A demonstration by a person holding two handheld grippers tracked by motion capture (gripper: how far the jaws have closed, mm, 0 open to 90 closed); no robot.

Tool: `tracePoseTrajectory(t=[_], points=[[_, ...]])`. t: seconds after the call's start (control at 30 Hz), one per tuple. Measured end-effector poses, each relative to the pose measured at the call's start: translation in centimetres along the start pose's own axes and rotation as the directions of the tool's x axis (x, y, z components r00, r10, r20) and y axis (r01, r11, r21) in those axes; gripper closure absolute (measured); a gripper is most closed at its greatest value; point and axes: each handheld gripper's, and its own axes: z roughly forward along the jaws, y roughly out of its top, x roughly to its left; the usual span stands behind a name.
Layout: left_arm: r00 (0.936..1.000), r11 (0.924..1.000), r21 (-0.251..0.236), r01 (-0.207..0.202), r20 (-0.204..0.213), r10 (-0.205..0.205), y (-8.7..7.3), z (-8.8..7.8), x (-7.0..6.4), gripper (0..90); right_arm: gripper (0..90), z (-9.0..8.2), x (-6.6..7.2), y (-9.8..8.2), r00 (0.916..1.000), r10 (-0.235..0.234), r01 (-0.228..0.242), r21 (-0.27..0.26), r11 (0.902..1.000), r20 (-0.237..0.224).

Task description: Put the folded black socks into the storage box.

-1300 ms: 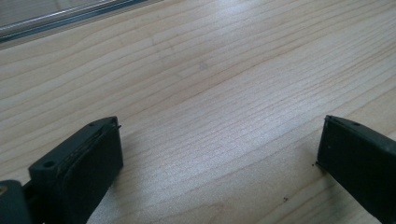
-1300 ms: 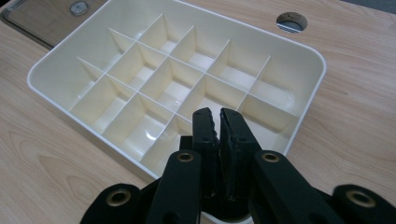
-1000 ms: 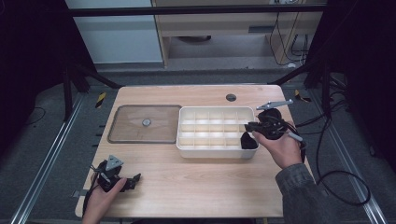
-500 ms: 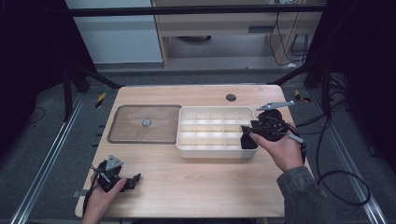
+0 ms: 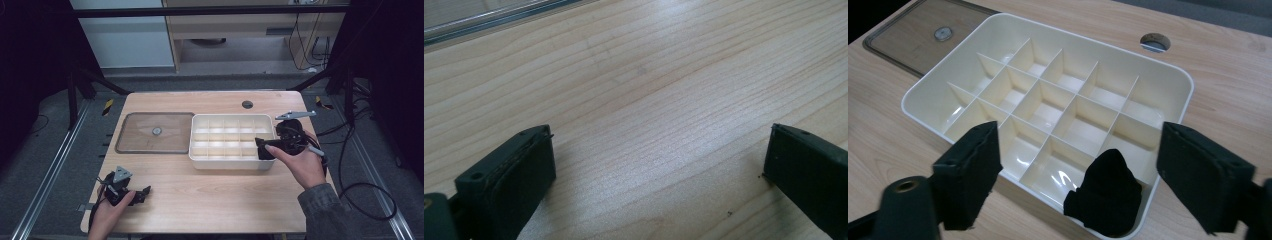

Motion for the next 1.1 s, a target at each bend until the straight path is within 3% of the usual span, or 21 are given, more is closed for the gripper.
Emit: tracePoseTrajectory(t=[0.1,0.33,0.57,0.67,0.87,1.1], points=[[1.0000,1.0000,0.000,0.000,0.000,0.000,0.0,0.0,0.0,0.0,7.1,-0.4,-0.1,-0.3,1.0000,-0.007,0.007,-0.018,0.9998,-0.001],[1.0000,1.0000,0.001,-0.002,-0.001,0.002,0.0,0.0,0.0,0.0,6.2,-1.7,-0.8,-1.6,0.9998,-0.021,0.020,-0.061,0.9979,-0.008],[1.0000,1.0000,0.000,-0.002,-0.001,0.002,0.0,0.0,0.0,0.0,8.8,-2.3,-1.5,-3.1,0.9999,-0.012,0.013,-0.061,0.9980,0.012],[1.0000,1.0000,0.001,-0.002,-0.001,0.002,0.0,0.0,0.0,0.0,14.8,-2.4,-1.9,-3.9,0.9992,-0.013,0.016,-0.068,0.9976,0.039],[1.0000,1.0000,0.001,-0.003,-0.001,0.003,0.0,0.0,0.0,0.0,10.5,-2.3,-2.4,-5.7,0.9989,-0.010,0.012,-0.053,0.9985,0.045],[1.0000,1.0000,0.003,-0.003,-0.002,0.003,0.0,0.0,0.0,0.0,9.7,-1.9,-2.9,-7.9,0.9973,-0.036,0.040,-0.058,0.9975,0.064]])
